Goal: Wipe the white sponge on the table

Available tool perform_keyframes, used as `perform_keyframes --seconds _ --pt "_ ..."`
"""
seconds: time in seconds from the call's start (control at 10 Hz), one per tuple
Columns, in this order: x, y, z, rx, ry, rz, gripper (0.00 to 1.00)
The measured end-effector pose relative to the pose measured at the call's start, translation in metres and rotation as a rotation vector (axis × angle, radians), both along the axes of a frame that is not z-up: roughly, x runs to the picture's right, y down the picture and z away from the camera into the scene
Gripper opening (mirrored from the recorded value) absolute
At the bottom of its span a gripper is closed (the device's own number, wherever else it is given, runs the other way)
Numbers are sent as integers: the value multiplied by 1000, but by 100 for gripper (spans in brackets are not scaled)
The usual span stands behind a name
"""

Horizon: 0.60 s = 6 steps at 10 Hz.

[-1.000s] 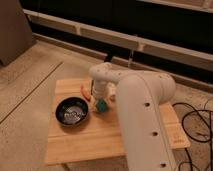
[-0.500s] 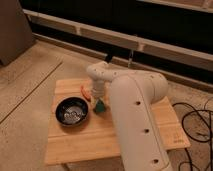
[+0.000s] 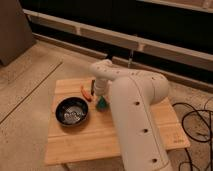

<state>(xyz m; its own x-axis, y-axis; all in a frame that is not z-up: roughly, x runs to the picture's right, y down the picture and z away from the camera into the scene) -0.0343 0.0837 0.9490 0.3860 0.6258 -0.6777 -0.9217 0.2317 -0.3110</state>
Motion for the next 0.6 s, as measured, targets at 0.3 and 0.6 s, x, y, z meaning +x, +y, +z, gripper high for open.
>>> perform_keyframes --seconds 0.3,0.6 --pt "-13 9 -3 -12 -15 -51 0" --pt "-26 18 -17 -9 -20 -67 0"
